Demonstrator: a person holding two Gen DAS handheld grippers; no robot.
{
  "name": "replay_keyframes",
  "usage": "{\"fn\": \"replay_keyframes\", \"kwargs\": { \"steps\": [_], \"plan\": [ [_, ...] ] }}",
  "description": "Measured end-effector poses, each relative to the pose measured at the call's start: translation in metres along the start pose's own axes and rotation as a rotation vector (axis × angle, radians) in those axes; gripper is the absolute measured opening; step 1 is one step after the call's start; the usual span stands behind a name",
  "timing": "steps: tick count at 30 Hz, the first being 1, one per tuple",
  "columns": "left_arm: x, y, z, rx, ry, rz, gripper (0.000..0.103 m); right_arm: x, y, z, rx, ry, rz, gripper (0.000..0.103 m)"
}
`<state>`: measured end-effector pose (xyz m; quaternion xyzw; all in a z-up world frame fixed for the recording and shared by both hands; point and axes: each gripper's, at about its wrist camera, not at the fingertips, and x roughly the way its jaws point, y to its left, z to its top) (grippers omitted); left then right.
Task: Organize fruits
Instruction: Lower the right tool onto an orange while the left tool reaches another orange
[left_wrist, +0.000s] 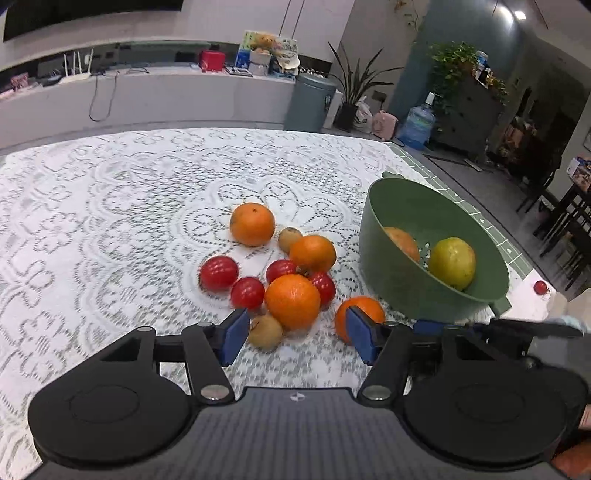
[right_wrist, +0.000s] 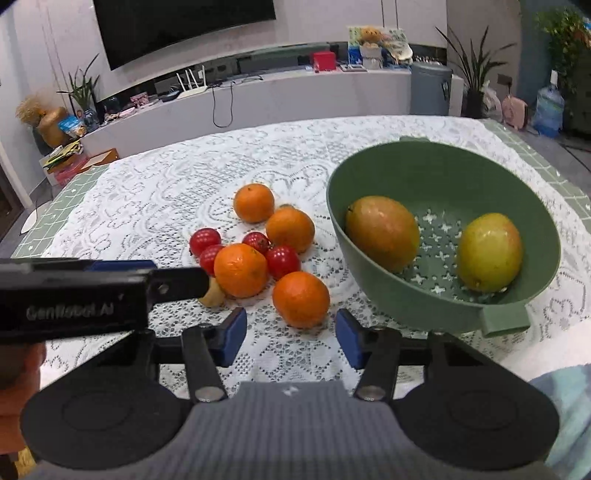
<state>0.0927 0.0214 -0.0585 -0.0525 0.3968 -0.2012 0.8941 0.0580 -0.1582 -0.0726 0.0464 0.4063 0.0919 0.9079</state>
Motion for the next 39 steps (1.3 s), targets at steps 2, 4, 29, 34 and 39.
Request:
{"fn": "replay_keyframes", "kwargs": {
  "steps": [2,4,29,34,39],
  "plan": [
    [0.008,0.002,0.004,-0.011,0.012,-0.005,0.071,0.004,0.001,0.001,0.005,0.003,-0.004,0.052],
    [0.016,0.003,0.007,-0.013,0.027,-0.009,0.069,0.008,0.002,0.001,0.009,0.005,-0.006,0.052],
    [0.051,-0.015,0.004,0.1,0.039,0.065,0.059,0.036,0.012,0.006,0.033,0.024,-0.125,0.042],
    [0.052,-0.017,0.004,0.11,0.038,0.081,0.053,0.041,0.015,0.006,0.024,0.035,-0.177,0.039],
    [0.051,-0.017,0.003,0.1,0.034,0.074,0.047,0.041,0.015,0.005,0.017,0.031,-0.182,0.038]
  ]
}}
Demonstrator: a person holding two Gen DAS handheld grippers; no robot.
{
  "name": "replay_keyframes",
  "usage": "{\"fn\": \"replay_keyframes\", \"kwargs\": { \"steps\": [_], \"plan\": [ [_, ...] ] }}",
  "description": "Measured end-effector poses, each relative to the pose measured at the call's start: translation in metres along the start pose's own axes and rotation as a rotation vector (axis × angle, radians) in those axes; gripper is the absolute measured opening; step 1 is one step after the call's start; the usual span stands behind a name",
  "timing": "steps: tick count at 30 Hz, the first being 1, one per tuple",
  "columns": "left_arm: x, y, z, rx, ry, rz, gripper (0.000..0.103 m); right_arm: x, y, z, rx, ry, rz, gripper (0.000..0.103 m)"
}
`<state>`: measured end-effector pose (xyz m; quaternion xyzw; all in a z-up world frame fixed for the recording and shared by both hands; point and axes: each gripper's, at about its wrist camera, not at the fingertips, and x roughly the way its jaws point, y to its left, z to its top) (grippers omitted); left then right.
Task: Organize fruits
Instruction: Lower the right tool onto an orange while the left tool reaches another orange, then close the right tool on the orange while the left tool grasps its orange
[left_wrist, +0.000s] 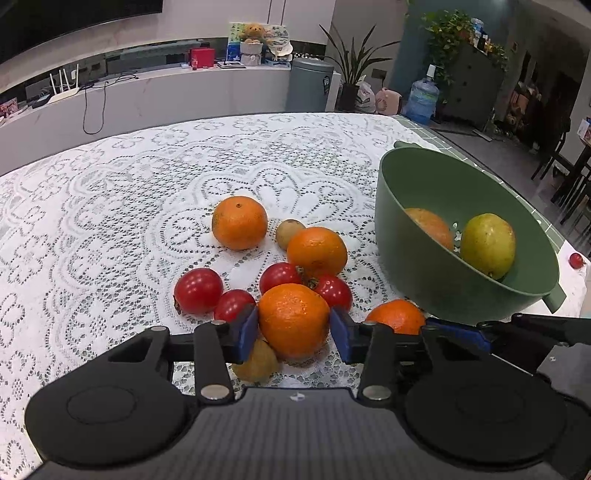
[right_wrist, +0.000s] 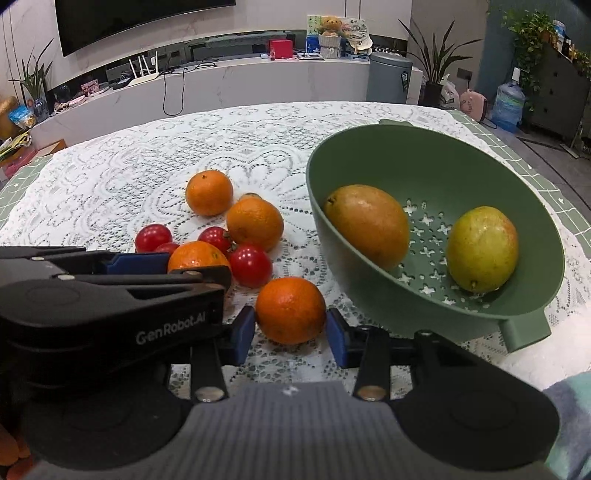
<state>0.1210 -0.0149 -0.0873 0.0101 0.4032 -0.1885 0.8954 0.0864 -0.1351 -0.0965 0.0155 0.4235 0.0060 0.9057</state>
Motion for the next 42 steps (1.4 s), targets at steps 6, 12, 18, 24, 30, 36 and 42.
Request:
{"fn": "replay_keyframes", "kwargs": {
  "steps": [6,12,18,24,30,36,42],
  "plan": [
    [-0.008,0.009,-0.001,-0.068,-0.004,-0.027,0.046,-0.003,-0.004,0.0,0.029,0.002,0.048,0.038],
    [-0.033,0.031,-0.008,-0.187,0.007,-0.079,0.046,-0.015,-0.006,-0.003,0.006,-0.047,0.141,0.038],
    [-0.053,0.049,-0.013,-0.239,0.0,-0.062,0.046,-0.02,0.003,-0.008,-0.059,-0.048,0.177,0.038],
    [-0.057,0.053,-0.014,-0.2,0.054,-0.028,0.046,-0.015,0.008,-0.009,-0.081,-0.02,0.175,0.038],
    [-0.064,0.049,-0.018,-0.101,0.1,-0.005,0.046,-0.015,0.011,-0.01,-0.102,-0.016,0.172,0.038],
    [-0.056,0.031,-0.024,0.011,0.12,-0.015,0.046,-0.015,0.016,-0.01,-0.137,-0.019,0.17,0.04],
    [-0.043,0.038,-0.028,-0.027,0.154,-0.007,0.046,-0.013,0.017,-0.007,-0.145,-0.003,0.16,0.042]
  ]
}}
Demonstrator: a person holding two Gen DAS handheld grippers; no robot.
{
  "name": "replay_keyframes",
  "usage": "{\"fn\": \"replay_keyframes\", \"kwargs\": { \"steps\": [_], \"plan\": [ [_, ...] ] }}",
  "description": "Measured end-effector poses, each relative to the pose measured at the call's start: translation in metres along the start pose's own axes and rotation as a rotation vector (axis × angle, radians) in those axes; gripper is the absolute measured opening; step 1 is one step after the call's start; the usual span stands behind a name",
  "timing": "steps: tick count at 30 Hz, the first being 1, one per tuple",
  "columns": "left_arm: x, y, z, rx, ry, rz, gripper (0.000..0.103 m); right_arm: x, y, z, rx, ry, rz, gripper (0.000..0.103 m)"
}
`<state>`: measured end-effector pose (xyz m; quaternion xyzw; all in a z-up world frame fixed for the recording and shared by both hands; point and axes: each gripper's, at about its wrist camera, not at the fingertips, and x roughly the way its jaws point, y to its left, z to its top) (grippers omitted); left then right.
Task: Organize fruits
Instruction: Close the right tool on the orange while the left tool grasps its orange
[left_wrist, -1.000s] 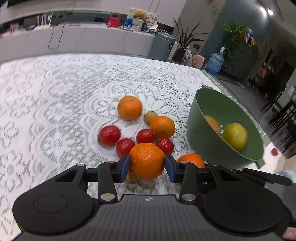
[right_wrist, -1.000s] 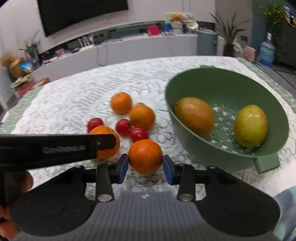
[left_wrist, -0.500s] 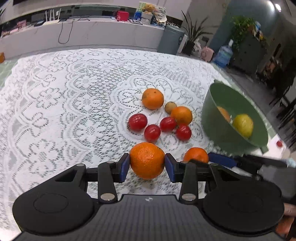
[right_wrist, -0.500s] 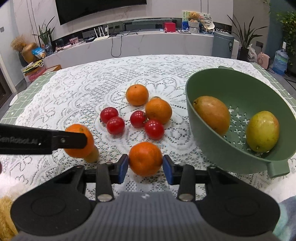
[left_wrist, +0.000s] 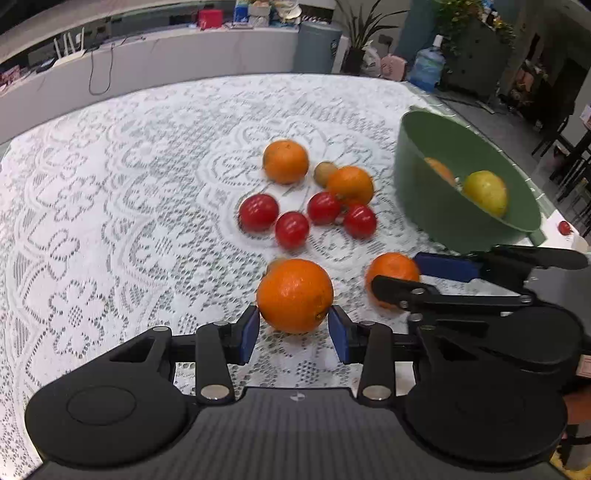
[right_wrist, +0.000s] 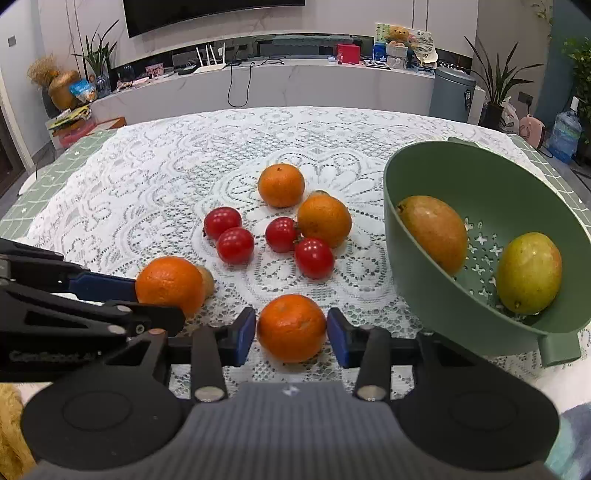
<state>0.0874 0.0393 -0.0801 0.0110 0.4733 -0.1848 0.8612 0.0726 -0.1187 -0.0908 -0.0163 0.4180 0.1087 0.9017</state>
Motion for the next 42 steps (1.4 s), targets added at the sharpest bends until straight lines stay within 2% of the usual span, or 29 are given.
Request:
{"fn": "replay_keyframes", "kwargs": {
  "steps": [6,11,18,19,20,23,27,30,32,39,42],
  "plan": [
    [0.002,0.007,0.0,-0.061,0.011,-0.057,0.046,0.002,-0.001,0.0,0.01,0.012,-0.001,0.042],
    [-0.001,0.011,0.0,-0.094,0.004,-0.068,0.056,0.005,-0.002,0.0,0.016,0.036,0.0,0.046],
    [0.003,0.02,0.001,-0.176,0.005,-0.097,0.063,0.006,-0.003,0.0,0.023,0.05,-0.004,0.046],
    [0.004,0.021,0.001,-0.194,0.003,-0.102,0.068,0.008,-0.004,0.0,0.028,0.061,0.001,0.045],
    [0.006,0.024,0.002,-0.214,-0.001,-0.116,0.072,0.009,-0.004,0.0,0.034,0.072,0.007,0.045],
    [0.008,0.026,0.003,-0.255,-0.013,-0.155,0.074,0.009,-0.005,0.0,0.043,0.071,0.005,0.043],
    [0.012,0.024,0.004,-0.253,-0.021,-0.127,0.073,0.008,-0.005,0.0,0.044,0.069,0.004,0.042],
    [0.015,0.025,0.004,-0.257,-0.019,-0.11,0.063,0.008,-0.005,0.0,0.043,0.068,0.003,0.042],
    [0.017,0.026,0.004,-0.256,-0.019,-0.113,0.053,0.008,-0.005,0.0,0.043,0.067,0.003,0.042],
    [0.011,0.02,-0.001,-0.225,-0.04,-0.096,0.051,0.007,-0.005,0.0,0.049,0.062,0.007,0.041],
    [0.004,0.019,-0.002,-0.234,-0.053,-0.114,0.051,0.002,-0.006,-0.001,0.051,0.049,0.014,0.041]
  ]
}}
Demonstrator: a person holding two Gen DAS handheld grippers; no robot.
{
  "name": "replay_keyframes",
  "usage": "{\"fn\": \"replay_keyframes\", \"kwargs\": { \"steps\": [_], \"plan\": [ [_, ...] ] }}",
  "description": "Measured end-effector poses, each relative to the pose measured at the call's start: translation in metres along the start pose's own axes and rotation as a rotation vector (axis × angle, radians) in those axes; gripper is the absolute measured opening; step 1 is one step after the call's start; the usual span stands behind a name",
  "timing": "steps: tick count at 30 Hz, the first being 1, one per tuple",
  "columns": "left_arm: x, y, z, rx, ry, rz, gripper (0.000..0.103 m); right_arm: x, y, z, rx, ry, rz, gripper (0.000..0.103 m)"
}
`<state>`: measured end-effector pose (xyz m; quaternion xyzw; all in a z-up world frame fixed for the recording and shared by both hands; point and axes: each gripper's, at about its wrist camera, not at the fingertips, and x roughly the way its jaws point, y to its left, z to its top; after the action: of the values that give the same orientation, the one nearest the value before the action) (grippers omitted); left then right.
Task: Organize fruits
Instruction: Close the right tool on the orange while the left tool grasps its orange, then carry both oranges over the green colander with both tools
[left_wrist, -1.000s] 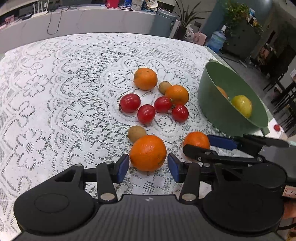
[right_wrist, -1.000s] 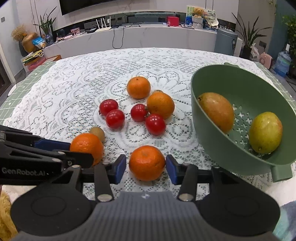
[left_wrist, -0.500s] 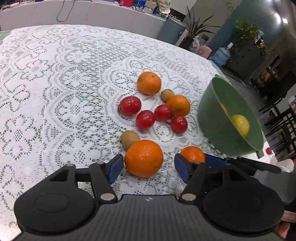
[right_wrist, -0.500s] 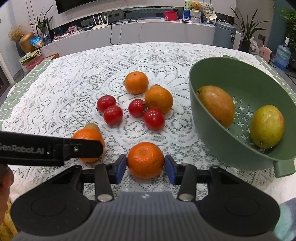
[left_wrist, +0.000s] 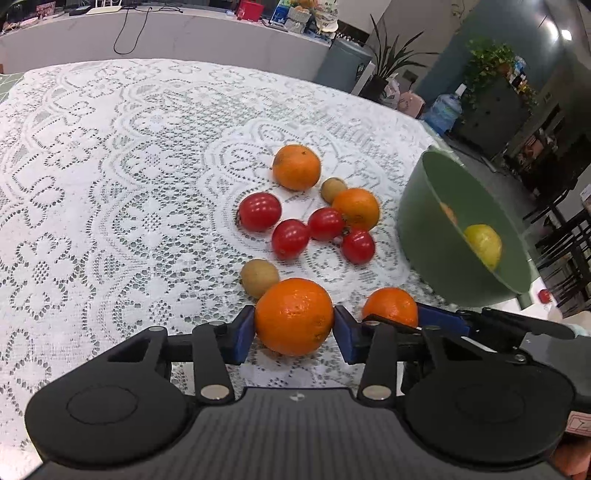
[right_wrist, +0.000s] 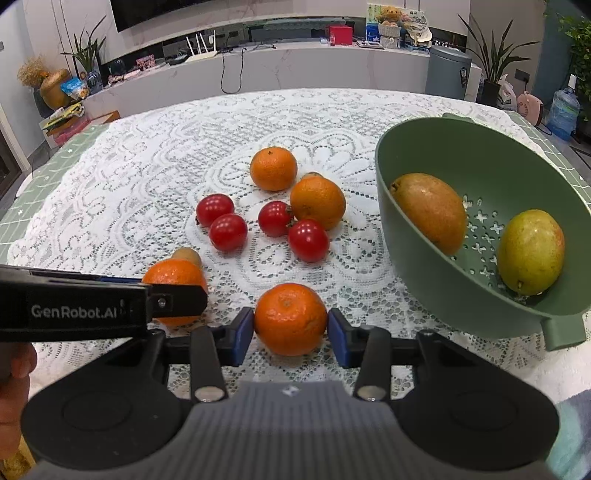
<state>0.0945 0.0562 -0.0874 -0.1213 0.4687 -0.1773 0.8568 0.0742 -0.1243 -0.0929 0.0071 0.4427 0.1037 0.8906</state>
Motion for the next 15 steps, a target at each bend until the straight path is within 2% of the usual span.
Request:
{"fn": "replay_keyframes", "kwargs": {
  "steps": [7,15],
  "plan": [
    [-0.022,-0.009,-0.002,-0.039,-0.041,-0.004,0.051,-0.02,-0.002,-0.005,-0.007,-0.044,0.031,0.041],
    [-0.05,-0.045,0.005,0.019,-0.106,-0.011,0.051,-0.059,-0.013,-0.013,-0.022,-0.117,0.064,0.041]
  ]
}}
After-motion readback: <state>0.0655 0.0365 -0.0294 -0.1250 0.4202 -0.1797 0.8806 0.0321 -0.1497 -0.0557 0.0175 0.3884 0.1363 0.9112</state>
